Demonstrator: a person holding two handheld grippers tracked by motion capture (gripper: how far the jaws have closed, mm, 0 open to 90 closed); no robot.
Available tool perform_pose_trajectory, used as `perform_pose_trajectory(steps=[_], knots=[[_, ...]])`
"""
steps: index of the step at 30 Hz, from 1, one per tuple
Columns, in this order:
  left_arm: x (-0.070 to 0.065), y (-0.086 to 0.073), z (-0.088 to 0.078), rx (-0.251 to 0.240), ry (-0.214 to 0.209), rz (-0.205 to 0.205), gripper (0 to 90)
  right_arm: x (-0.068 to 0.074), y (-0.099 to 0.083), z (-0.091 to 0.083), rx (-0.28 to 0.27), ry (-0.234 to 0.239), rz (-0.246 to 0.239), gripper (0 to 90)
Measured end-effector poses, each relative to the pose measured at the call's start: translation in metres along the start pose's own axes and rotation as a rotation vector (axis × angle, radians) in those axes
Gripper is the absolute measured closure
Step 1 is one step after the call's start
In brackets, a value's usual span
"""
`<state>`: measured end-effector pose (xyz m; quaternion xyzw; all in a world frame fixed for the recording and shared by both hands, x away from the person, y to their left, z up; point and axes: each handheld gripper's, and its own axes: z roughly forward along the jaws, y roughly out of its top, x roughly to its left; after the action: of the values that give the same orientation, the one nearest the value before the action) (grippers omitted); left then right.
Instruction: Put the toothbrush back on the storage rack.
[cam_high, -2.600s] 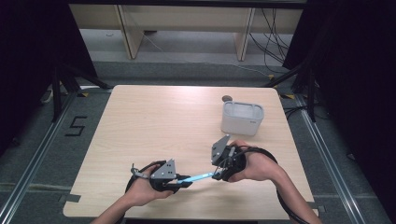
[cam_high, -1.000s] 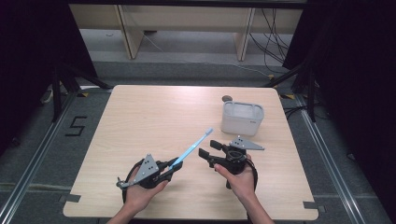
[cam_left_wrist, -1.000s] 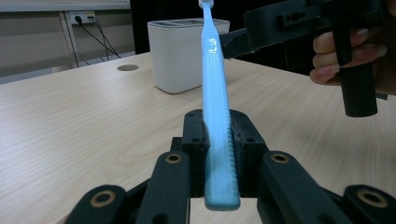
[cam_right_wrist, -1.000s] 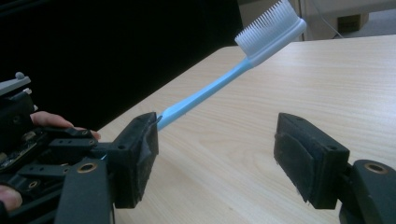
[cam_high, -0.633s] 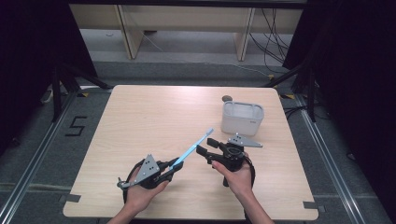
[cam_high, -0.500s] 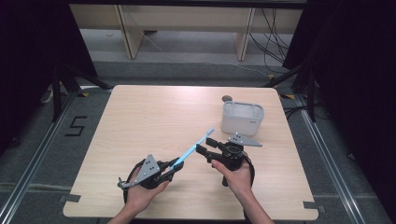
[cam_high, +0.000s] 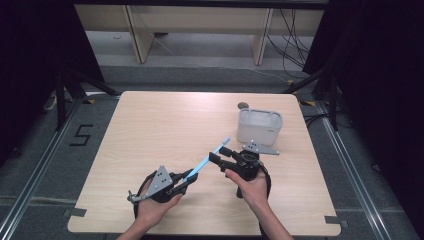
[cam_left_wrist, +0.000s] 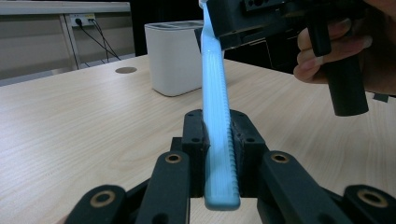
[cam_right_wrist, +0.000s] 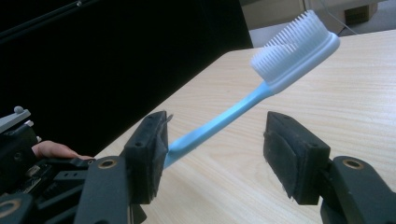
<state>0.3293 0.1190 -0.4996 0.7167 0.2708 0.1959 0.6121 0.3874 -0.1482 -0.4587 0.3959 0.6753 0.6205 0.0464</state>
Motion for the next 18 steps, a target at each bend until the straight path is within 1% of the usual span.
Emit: perform_pose_trajectory(steps=[1,2,3,4,5,7,8,10,12,13,14,15,16,17,18], knots=[[-0.0002,0.0001,0.0001,0.000,0.000,0.003,77.7,0.0024,-0.0001,0.0003,0.005,0.008,0.037,41.7],[-0.0005,0.0001,0.0003,-0.002,0.001,0.002,77.7,0.0004,0.0003,0.0012,-0.007,0.005,0.007,42.1],[-0.0005,0.0002,0.0004,0.000,0.000,0.003,77.7,0.0002,0.0005,0.0015,-0.006,-0.002,-0.003,42.4],[-0.0005,0.0002,0.0006,0.000,-0.001,0.003,77.7,0.0003,0.0004,0.0025,-0.007,0.006,0.001,42.7],[-0.0007,0.0002,0.0008,0.000,-0.001,0.003,77.7,0.0006,0.0005,0.0026,-0.001,0.000,0.003,42.9],[-0.0012,-0.0001,0.0012,0.000,-0.002,0.001,77.7,0.0004,0.0005,0.0032,-0.005,0.003,0.001,43.5],[-0.0018,-0.0007,0.0020,-0.005,-0.001,-0.001,77.7,0.0008,0.0004,0.0035,-0.003,0.010,0.010,43.7],[-0.0025,-0.0014,0.0023,0.001,0.002,-0.005,77.7,0.0005,0.0008,0.0041,-0.002,0.010,0.002,45.0],[-0.0029,-0.0020,0.0029,0.003,0.001,-0.005,77.7,0.0003,0.0009,0.0042,-0.003,0.012,0.003,48.2],[-0.0034,-0.0023,0.0031,0.003,0.002,-0.006,77.7,0.0011,0.0006,0.0039,-0.001,0.008,0.019,50.4],[-0.0033,-0.0029,0.0046,-0.011,-0.005,-0.006,77.7,0.0004,0.0007,0.0041,-0.001,0.005,0.007,53.4],[-0.0039,-0.0031,0.0051,-0.012,-0.003,-0.006,77.7,0.0018,0.0004,0.0039,0.000,0.014,0.026,55.5],[-0.0044,-0.0025,0.0041,0.003,0.004,-0.006,77.7,0.0011,0.0005,0.0040,-0.004,0.021,0.017,58.0],[-0.0047,-0.0026,0.0044,0.002,0.004,-0.007,77.7,0.0024,0.0005,0.0035,0.001,0.025,0.036,59.2],[-0.0049,-0.0024,0.0045,0.003,0.008,-0.007,77.7,0.0024,0.0005,0.0033,0.003,0.027,0.040,60.4]])
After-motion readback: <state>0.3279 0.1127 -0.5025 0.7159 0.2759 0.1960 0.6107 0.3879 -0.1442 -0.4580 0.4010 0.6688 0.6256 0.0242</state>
